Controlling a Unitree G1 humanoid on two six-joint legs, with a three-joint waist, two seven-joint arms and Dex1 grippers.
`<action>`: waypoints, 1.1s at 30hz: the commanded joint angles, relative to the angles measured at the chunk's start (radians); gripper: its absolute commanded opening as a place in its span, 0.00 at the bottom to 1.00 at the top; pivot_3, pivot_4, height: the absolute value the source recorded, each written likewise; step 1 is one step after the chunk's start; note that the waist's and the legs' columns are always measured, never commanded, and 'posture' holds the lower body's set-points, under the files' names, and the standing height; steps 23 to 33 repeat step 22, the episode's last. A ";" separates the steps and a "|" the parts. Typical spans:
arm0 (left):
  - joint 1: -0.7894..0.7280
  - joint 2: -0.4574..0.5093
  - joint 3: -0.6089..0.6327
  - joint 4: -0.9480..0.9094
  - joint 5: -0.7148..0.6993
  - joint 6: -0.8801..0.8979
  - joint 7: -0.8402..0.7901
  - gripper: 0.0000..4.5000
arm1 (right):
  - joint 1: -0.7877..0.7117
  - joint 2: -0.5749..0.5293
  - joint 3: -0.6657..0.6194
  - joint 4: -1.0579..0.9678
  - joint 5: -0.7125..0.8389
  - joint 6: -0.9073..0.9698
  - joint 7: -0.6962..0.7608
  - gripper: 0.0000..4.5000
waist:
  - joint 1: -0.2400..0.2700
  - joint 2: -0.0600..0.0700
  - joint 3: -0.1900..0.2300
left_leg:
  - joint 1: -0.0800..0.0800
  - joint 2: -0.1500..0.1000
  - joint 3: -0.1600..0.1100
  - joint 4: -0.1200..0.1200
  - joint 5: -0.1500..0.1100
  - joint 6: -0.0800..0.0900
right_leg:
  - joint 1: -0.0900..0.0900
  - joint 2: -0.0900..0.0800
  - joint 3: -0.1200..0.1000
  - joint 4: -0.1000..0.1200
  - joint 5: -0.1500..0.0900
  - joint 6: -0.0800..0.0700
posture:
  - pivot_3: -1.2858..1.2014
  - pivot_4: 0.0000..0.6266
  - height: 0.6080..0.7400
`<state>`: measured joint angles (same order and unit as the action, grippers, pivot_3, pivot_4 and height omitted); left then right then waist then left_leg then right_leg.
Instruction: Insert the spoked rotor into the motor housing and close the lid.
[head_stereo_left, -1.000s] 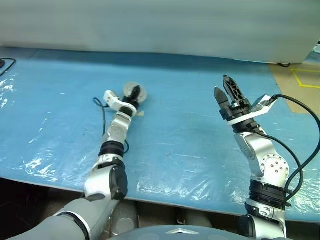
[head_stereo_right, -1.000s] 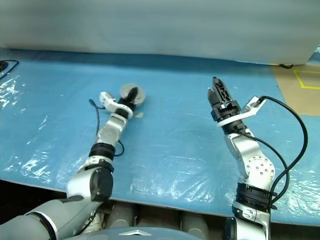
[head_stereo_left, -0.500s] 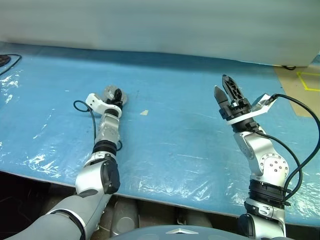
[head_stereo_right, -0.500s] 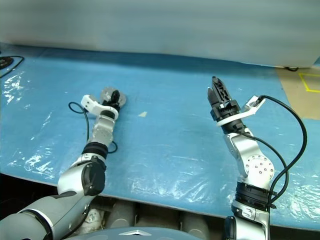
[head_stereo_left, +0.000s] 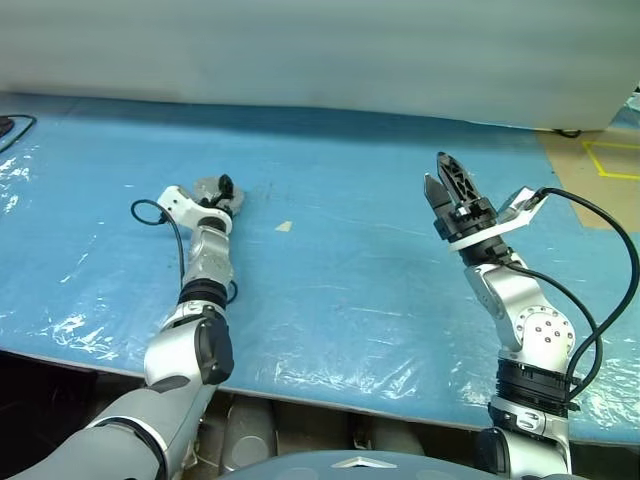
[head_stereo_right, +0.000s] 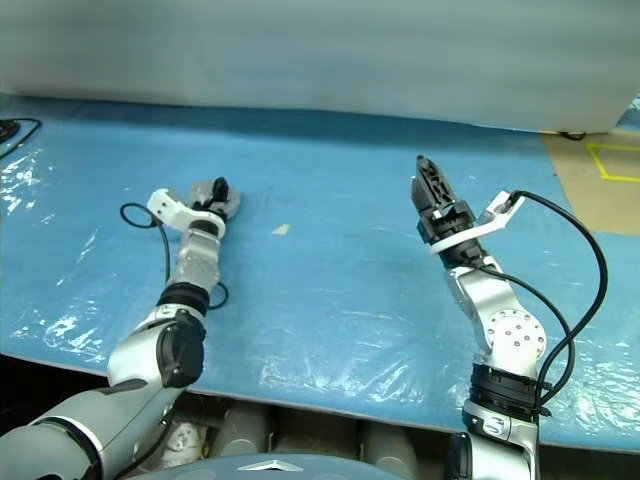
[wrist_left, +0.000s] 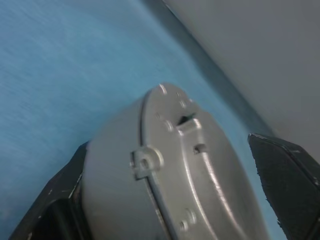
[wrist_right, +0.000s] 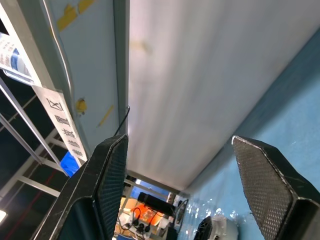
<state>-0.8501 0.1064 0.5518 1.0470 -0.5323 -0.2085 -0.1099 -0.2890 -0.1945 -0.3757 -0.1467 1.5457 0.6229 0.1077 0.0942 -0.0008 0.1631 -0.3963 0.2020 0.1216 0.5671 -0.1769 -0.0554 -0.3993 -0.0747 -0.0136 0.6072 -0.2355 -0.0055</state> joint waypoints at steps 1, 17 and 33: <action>0.007 0.049 -0.015 0.010 0.057 -0.068 0.051 0.99 | -0.015 -0.005 0.008 -0.017 -0.029 -0.002 0.019 0.78 | 0.001 0.000 0.000 | 0.000 0.000 0.000 0.000 0.000 0.000 | 0.000 0.000 0.000 0.000 0.000 0.000 | 0.52 0.24 1.00; 0.172 0.099 -0.094 -0.278 0.136 -0.109 0.009 0.99 | -0.231 0.017 0.162 0.243 -0.442 -0.057 0.167 0.78 | 0.002 0.000 0.000 | -0.007 0.002 -0.002 0.001 0.000 0.000 | -0.002 0.000 -0.006 0.000 0.000 -0.001 | 0.52 0.24 1.00; 0.319 0.080 -0.221 -0.655 0.073 0.002 -0.202 0.99 | -0.311 -0.029 0.278 0.312 -0.693 -0.119 0.281 0.78 | 0.004 0.000 0.000 | -0.009 0.003 -0.002 0.003 0.000 0.000 | -0.003 -0.001 -0.007 0.000 0.000 -0.001 | 0.52 0.24 1.00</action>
